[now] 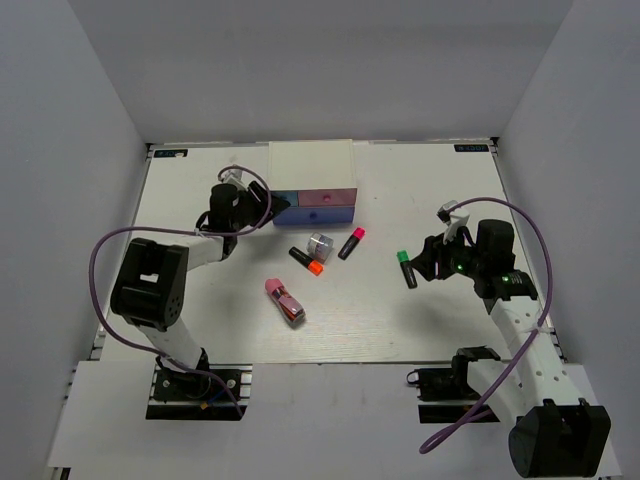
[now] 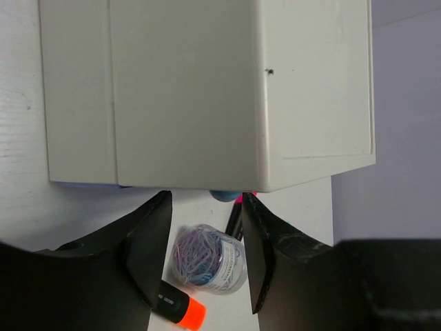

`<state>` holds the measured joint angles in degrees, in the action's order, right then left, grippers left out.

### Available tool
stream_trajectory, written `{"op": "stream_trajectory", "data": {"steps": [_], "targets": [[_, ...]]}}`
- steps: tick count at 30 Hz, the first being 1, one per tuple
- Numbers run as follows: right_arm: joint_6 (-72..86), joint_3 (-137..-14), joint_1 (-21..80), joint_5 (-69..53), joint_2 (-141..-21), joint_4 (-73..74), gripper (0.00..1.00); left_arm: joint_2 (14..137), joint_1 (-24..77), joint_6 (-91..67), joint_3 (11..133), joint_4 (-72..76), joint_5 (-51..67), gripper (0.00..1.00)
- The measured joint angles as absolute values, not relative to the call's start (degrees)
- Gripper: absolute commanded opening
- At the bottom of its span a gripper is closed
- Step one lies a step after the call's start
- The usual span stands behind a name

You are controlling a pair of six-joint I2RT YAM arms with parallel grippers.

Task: Sort the stationery into containers
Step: Open the drawer in the storage box.

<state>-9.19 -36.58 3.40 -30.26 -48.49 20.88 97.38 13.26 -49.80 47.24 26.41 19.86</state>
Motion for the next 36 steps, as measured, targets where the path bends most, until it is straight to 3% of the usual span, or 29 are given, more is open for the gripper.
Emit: {"op": "stream_trajectory", "data": {"steps": [12,19,25,36], "targets": [[-9.2,-36.6,3.4,-30.1,-48.9,20.8,0.56,98.6,13.5,-50.1,48.4,29.2,18.9,0.40],[-9.2,-36.6,3.4,-30.0,-48.9,20.8,0.56,99.1,13.6,-50.3,48.8,30.2,19.4,0.11],[-9.4,-36.6,3.4,-29.7,-48.9,20.8,0.56,99.5,13.6,-50.5,48.0,32.1,20.9,0.05],[-9.4,-36.6,3.4,-29.7,-49.1,20.8,0.56,95.7,13.3,-50.3,41.0,36.4,24.5,0.05]]}}
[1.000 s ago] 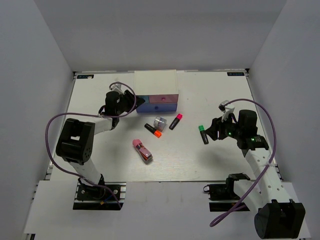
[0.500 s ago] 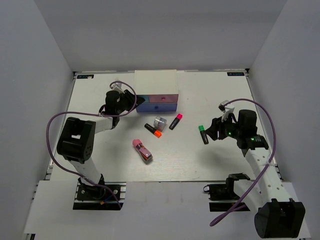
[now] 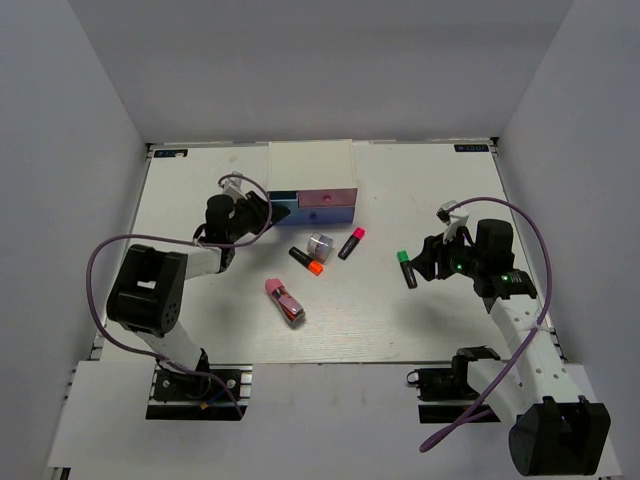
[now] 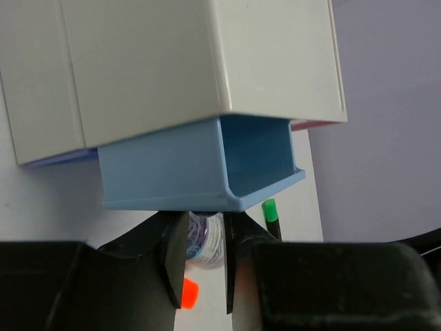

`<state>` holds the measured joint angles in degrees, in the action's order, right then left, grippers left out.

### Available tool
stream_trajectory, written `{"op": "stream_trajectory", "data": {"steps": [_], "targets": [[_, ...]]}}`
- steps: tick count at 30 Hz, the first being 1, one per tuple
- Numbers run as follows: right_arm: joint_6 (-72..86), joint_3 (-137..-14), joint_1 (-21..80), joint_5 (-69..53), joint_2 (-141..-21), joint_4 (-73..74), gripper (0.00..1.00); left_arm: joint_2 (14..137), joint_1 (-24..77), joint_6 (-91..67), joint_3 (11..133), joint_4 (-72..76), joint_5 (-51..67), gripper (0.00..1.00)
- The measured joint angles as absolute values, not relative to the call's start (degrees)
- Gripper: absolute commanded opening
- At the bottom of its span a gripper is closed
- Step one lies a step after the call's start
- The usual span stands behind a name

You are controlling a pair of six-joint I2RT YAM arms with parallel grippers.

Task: Sort the stationery into containers
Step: Open the drawer in the storage box.

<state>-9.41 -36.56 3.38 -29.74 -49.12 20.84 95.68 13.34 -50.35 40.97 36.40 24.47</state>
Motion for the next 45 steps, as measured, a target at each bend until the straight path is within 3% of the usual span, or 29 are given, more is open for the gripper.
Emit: {"op": "stream_trajectory", "data": {"steps": [21,27,29,32,33,34,35,38,45], "targets": [[-9.7,-36.6,3.4,-31.0,-50.3,20.8,0.56,87.4,13.3,-47.4,32.5,35.2,29.9,0.05],[-14.0,-39.4,3.8,-38.4,-55.1,20.9,0.40,87.6,13.2,-47.2,32.7,34.9,30.4,0.06],[-16.6,-43.1,4.4,-40.6,-59.0,20.1,0.22,87.9,13.2,-47.2,33.2,34.5,30.7,0.06],[-21.5,-51.0,6.2,-42.4,-66.3,19.0,0.14,88.1,13.2,-47.1,33.6,34.1,30.9,0.06],[-23.3,-53.8,6.9,-42.7,-68.5,18.6,0.18,88.1,13.3,-47.1,33.6,34.0,31.0,0.06],[-25.3,-56.5,7.9,-42.9,-70.5,18.3,0.32,88.1,13.3,-47.1,33.6,34.0,31.0,0.06],[-26.7,-58.9,8.7,-43.0,-72.1,18.1,0.40,88.1,13.3,-47.1,33.7,34.0,31.0,0.06],[-32.6,-66.3,12.3,-43.0,-76.4,17.6,0.57,88.4,13.3,-47.2,33.9,33.9,31.1,0.06],[-41.8,-72.9,21.8,-40.9,-81.8,16.3,0.60,88.6,13.3,-47.2,34.2,33.9,31.4,0.06]]}}
